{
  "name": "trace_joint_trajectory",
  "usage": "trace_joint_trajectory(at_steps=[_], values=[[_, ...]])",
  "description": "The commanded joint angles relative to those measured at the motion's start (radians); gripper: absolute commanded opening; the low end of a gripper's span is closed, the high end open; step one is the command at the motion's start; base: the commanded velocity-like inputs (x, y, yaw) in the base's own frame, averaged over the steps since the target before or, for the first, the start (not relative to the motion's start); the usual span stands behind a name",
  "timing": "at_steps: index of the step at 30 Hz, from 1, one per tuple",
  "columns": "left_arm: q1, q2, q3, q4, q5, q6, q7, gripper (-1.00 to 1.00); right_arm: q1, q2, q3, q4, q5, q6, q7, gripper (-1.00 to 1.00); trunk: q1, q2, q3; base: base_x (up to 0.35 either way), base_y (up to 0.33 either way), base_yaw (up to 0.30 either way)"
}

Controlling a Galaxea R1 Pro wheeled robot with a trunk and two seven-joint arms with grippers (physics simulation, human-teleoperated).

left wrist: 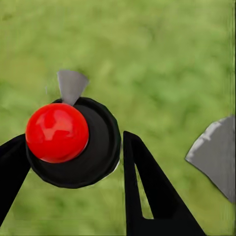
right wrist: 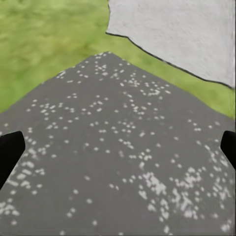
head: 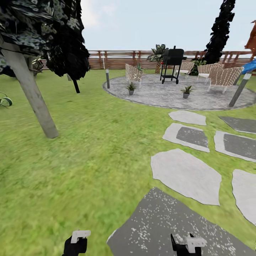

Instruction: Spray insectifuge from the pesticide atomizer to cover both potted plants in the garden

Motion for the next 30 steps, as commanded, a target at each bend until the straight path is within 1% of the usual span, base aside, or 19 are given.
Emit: trace_joint_trajectory(at_steps=[1, 22, 25, 30], values=[[0.000, 0.000, -0.002, 0.000, 0.003, -0.003, 0.001, -1.00, -0.001, 0.000, 0.000, 0.001, 0.001, -0.003, 0.000, 1.00, 0.000, 0.000, -0.001, 0.334, 0.000, -0.300], [0.000, 0.000, -0.002, 0.000, 0.003, -0.004, 0.001, -1.00, -0.001, -0.002, 0.001, 0.003, 0.001, -0.002, 0.001, 1.00, 0.000, 0.000, -0.001, 0.339, 0.000, -0.298], [0.000, 0.000, -0.002, 0.001, 0.003, -0.004, 0.001, -1.00, -0.001, -0.001, 0.002, 0.004, 0.001, -0.002, 0.001, 1.00, 0.000, 0.000, -0.001, 0.339, 0.000, -0.180], [0.000, 0.000, -0.002, 0.000, 0.003, -0.004, 0.001, -1.00, -0.001, -0.001, 0.003, 0.004, 0.001, -0.002, 0.001, 1.00, 0.000, 0.000, -0.001, 0.339, 0.000, -0.036]])
